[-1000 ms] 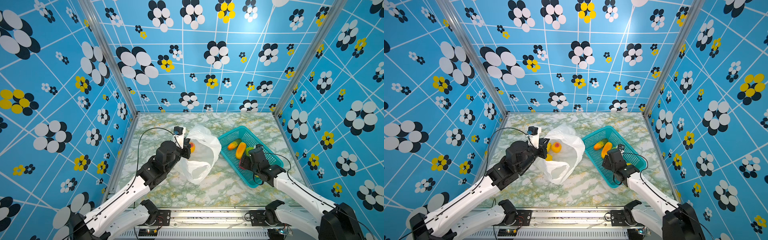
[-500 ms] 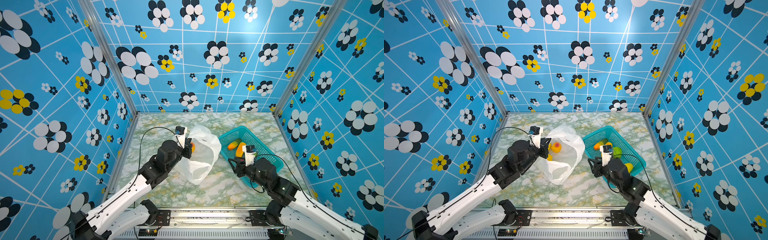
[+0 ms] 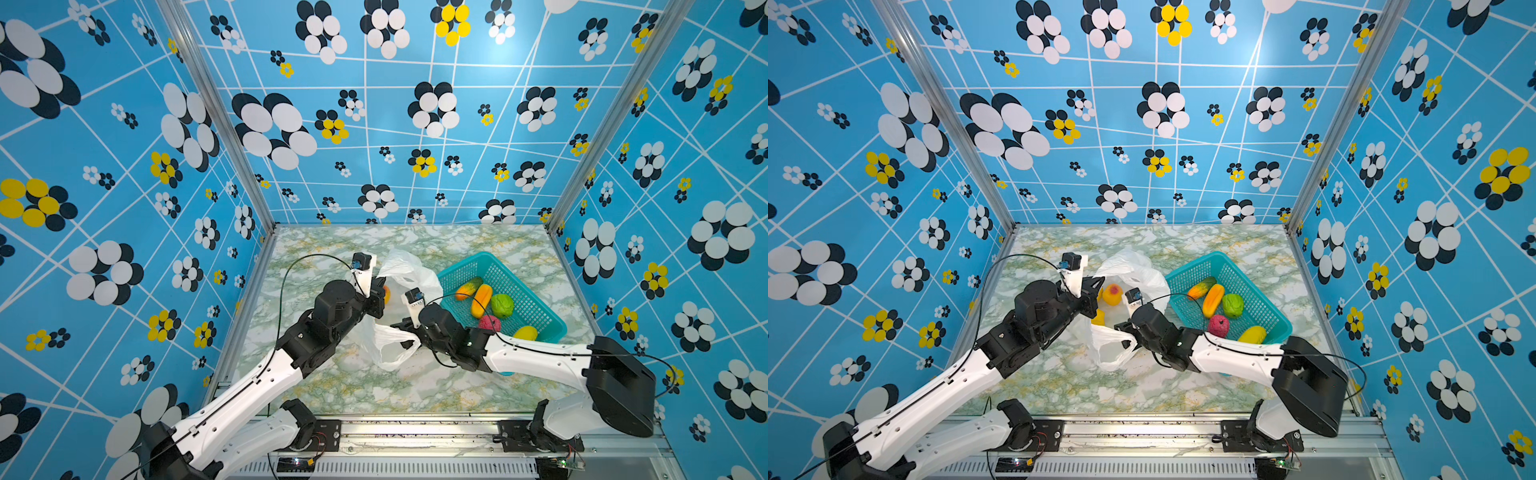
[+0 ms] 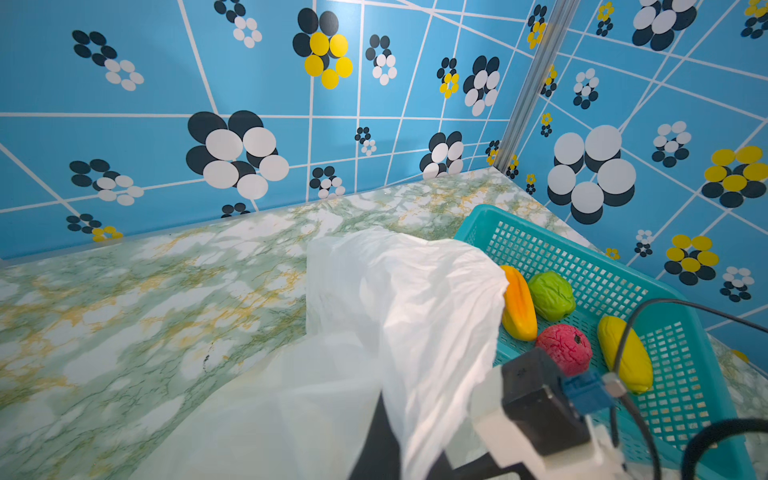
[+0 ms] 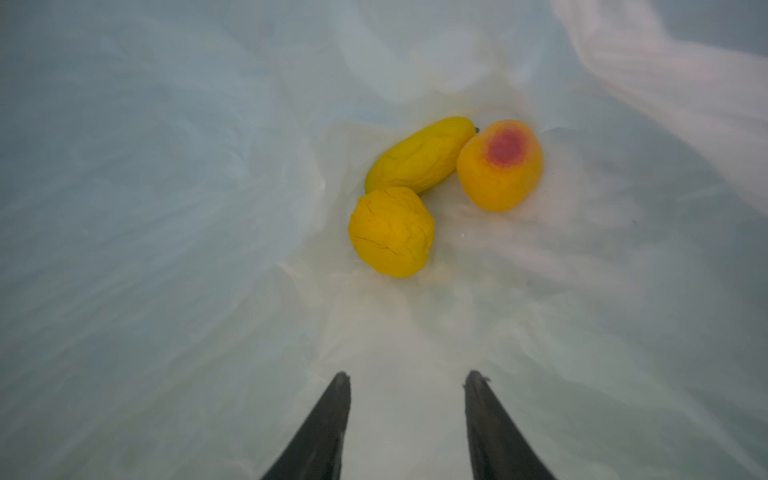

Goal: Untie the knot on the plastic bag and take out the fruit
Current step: 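Move the right gripper back into the bag toward the red-blushed peach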

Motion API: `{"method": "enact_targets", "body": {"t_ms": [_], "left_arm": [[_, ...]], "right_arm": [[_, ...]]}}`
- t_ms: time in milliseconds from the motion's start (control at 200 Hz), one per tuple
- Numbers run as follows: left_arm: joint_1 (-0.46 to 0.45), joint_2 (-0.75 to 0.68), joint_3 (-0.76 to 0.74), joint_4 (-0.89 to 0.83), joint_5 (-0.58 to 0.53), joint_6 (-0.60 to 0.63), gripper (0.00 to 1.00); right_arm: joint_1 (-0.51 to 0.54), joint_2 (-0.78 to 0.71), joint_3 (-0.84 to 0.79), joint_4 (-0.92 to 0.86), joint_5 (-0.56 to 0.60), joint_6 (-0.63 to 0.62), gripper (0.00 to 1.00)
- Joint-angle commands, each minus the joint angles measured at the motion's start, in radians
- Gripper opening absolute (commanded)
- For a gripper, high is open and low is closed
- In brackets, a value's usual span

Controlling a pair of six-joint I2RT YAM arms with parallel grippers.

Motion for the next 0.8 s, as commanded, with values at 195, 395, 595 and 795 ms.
{"method": "enact_targets", "body": {"t_ms": [195, 395, 595, 795], "left_arm": [[0.005, -0.057, -0.031, 0.04, 0.019, 0.003, 0.0], [0.005, -0.092, -0.083, 0.097, 0.03, 0.012, 0.0], [0.006, -0.086, -0.095, 0.109, 0.013, 0.026, 0.0], [0.006, -0.089, -0.085, 0.098, 0.008, 0.036, 0.0]], "right_arm": [[0.052, 0.353, 0.29, -0.035, 0.173, 0.176, 0.73], [0.046, 0.443, 0.402, -0.089, 0.407, 0.248, 0.89], [-0.015, 0.543, 0.495, -0.089, 0.467, 0.307, 0.95], [-0.043, 0.62, 0.565, -0.141, 0.521, 0.314, 0.95]]}}
